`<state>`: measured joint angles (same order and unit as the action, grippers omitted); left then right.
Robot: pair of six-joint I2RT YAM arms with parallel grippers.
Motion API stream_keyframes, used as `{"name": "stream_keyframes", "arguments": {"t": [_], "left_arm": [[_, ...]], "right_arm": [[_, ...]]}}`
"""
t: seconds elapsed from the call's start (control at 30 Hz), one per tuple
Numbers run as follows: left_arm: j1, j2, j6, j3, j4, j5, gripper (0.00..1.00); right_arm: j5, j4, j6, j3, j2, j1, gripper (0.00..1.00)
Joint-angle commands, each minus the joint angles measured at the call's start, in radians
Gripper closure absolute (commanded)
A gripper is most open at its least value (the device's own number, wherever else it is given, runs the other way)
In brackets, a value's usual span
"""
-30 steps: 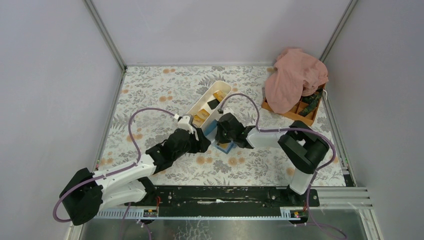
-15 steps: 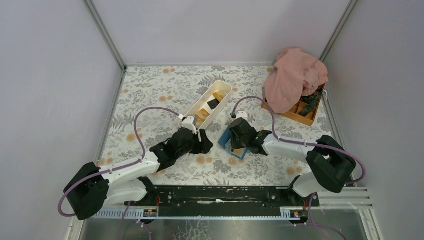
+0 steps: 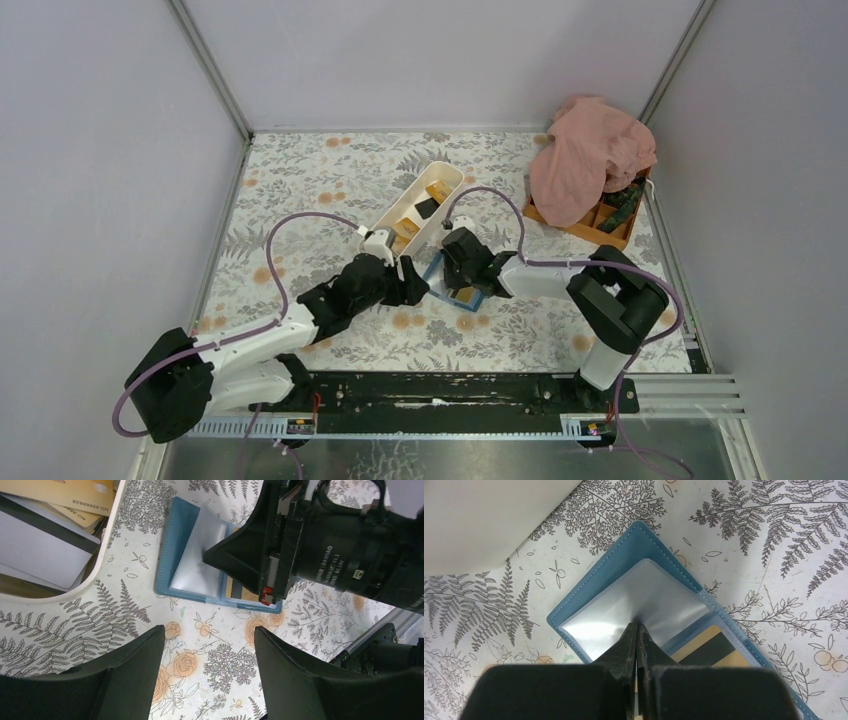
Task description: Take the credit cards out of the card holder
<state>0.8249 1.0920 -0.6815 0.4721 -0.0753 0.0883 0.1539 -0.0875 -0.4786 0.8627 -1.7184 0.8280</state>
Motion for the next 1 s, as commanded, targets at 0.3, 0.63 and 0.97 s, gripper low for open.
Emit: {"name": "stream_keyframes", "arguments": {"t": [0.3,0.63,0.97], "left_arm": [[0.008,0.169,-0.079,0.037,-0.391,-0.23,0.31],[0.03,0.353,-0.324,-0.033,-0.722,-0.314,0.34],[0.055,0.377,-0.457,-0.14,-0.684,-0.181,0.32]], "right_arm": [[-0.136,-0.069,-0.069,-0.245,0.209,0.019,1.0],[-0.11,-0.093,-0.054,-0.273,0.219,0.02,1.0],[-0.086,-0.105,-0.049,-0.25,0.248,0.013,0.98]]}}
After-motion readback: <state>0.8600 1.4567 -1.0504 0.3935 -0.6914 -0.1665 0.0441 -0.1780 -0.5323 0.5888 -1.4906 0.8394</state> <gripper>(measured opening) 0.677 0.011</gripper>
